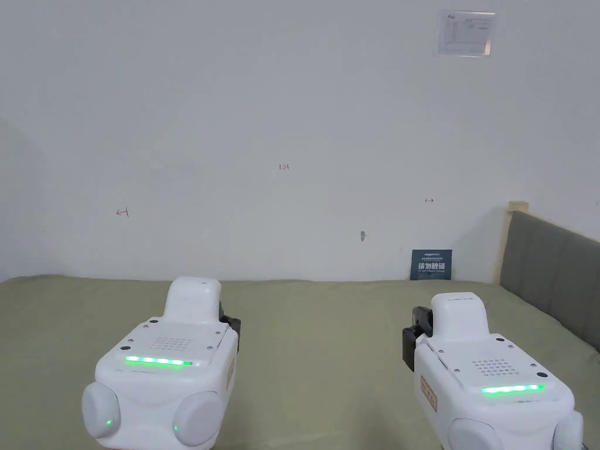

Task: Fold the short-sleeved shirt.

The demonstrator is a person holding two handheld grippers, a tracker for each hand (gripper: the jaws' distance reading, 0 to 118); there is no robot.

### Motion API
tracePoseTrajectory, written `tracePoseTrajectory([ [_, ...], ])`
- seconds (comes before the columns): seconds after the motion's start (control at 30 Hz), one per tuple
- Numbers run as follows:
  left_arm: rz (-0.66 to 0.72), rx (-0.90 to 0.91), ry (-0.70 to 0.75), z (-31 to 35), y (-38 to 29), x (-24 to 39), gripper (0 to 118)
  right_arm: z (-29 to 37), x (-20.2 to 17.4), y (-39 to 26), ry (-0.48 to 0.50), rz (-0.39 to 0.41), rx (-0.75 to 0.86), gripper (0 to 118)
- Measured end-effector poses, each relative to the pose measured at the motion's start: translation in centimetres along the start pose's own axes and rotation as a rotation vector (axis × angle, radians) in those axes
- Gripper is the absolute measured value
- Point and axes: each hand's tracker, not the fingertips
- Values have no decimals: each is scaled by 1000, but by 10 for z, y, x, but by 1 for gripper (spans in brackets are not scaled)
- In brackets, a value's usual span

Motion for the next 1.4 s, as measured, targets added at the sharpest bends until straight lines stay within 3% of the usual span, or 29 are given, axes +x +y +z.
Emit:
tracePoseTrajectory([
  [0.07,-4,-1,2,0,-1,0,4,0,0,0,0,-6,-1,3],
  [0.1,-2,-2,8,0,-1,0,7,0,0,0,-2,-7,-2,23],
  [0.13,-2,-2,18,-2,-2,-1,32,-1,0,0,-4,-5,-3,56],
  [0.17,-7,3,30,-3,-3,-1,67,-1,0,2,-4,-4,-9,98],
  [0.2,-7,8,50,-4,-4,-1,102,-3,0,3,-12,-1,-24,116],
  [0.23,1,-4,55,-7,-4,-1,115,-6,0,4,-14,-1,-36,115],
  [0.27,19,-17,60,-10,-4,-4,118,5,-3,2,-25,-31,25,115],
  [1.03,22,42,81,-3,-5,-12,118,2,-1,7,-12,-9,5,118],
  [1.2,107,49,-227,3,-4,-23,118,2,-1,5,-13,2,7,118],
  [1.27,80,50,-181,5,-1,-17,118,2,0,5,-10,-3,1,118],
  [1.33,72,58,-38,9,-1,-8,118,2,1,5,-8,-13,-3,118],
  [1.4,68,74,-52,7,0,-9,118,3,1,5,-3,-20,-5,118],
])
